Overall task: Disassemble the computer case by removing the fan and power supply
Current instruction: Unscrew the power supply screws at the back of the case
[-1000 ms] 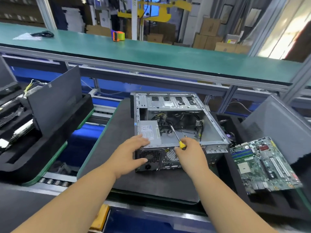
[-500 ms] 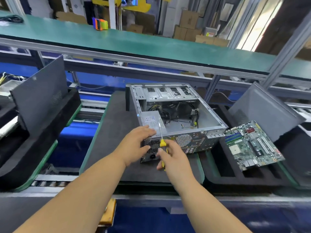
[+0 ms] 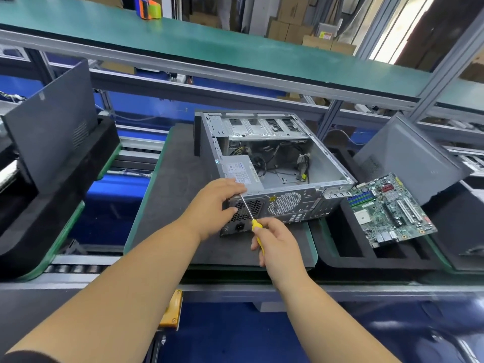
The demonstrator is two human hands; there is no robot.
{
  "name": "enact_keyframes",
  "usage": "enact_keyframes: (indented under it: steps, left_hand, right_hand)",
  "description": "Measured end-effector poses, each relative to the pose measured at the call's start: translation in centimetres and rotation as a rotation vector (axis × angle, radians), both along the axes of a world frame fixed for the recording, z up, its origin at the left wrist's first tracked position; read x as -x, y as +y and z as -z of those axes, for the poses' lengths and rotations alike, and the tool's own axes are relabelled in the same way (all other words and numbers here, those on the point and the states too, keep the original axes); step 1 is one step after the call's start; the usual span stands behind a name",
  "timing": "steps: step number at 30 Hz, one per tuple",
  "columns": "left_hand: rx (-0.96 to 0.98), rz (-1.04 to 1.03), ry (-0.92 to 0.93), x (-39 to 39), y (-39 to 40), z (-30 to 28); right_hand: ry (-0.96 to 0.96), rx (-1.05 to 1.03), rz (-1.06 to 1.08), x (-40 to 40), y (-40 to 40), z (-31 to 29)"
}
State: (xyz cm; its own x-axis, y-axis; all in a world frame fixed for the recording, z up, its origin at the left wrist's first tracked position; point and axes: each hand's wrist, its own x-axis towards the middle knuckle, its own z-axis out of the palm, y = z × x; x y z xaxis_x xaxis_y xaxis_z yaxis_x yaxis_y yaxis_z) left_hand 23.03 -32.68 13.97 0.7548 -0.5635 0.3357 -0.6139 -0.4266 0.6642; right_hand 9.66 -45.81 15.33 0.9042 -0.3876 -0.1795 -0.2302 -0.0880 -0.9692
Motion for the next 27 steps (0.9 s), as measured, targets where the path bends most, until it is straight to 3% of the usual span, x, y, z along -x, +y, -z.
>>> enact_keyframes:
  steps: [19,21,25,27]
  left_hand:
    - [-0.003,-0.044,-0.012,0.6,-0.5,-0.4]
    - [-0.008,-0.045,-0.012,0.7,-0.6,-0.4]
    - [-0.009,-0.059,-0.004,0.7,-0.6,-0.5]
    - [-0.009,-0.069,-0.004,0.8,-0.6,-0.5]
  right_hand:
    - [0.124,-0.076,0.006,0.2,0.1,0.0]
    - [0.174,-0.176,0.020,-0.1,0.4,-0.2]
    - [0.339,-0.746,-0.020,-0.3,0.5,-0.8]
    - [0.357,-0.901,-0.044,-0.2,0.4,-1.0]
